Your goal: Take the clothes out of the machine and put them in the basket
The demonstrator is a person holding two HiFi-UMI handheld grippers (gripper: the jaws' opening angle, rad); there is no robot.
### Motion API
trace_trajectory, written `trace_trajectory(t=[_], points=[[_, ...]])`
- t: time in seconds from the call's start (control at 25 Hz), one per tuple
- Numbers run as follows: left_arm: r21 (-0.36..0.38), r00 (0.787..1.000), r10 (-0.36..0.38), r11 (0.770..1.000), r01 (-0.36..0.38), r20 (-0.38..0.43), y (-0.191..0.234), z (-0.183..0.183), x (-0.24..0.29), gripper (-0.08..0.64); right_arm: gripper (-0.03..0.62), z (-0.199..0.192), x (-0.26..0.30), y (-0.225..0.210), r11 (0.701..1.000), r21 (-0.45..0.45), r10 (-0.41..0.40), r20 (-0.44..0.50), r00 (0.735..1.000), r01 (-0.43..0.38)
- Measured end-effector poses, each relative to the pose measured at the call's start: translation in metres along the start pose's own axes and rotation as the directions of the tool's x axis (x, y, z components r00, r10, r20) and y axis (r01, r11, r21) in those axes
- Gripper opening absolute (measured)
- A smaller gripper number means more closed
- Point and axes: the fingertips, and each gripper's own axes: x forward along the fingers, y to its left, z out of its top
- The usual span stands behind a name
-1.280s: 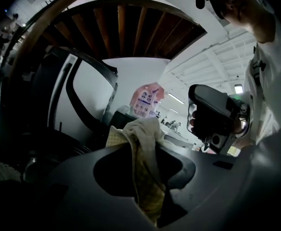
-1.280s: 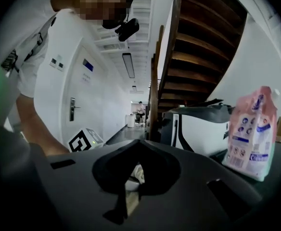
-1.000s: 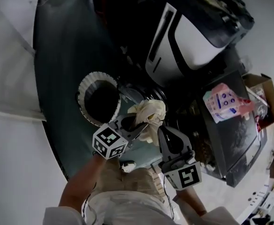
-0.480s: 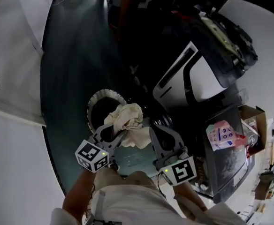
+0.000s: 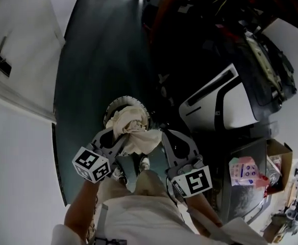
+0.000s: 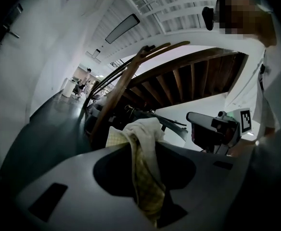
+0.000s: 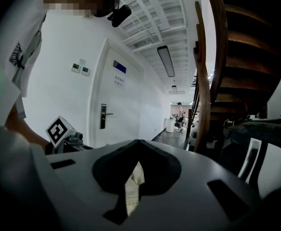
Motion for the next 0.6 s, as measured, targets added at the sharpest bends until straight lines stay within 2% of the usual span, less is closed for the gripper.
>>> trace_trajectory(t=[0.12, 0.28, 0.48, 0.6], points=[[-0.014, 0.996, 0.081, 0.997, -0.081, 0.026, 0.013, 0.004, 0.006, 0.112, 0.014, -0.006, 0.017, -0.014, 0.998, 0.011, 0.055, 0.003, 0.999, -0.055], [-0.047, 0.982, 0.186, 0.982, -0.185, 0.041, 0.026, -0.001, 0.010, 0.112, 0.014, -0.016, 0.034, -0.029, 0.991, 0.012, 0.133, -0.015, 0.991, -0.133], [-0.066, 0.962, 0.272, 0.960, -0.272, 0.000, 0.057, -0.031, 0.027, 0.112, 0.014, -0.043, 0.052, -0.042, 0.984, 0.022, 0.177, -0.052, 0.983, -0.176], [-0.079, 0.939, 0.342, 0.935, -0.345, -0.045, 0.082, -0.058, 0.036, 0.114, 0.014, -0.068, 0.063, -0.044, 0.979, 0.033, 0.203, -0.083, 0.976, -0.201]])
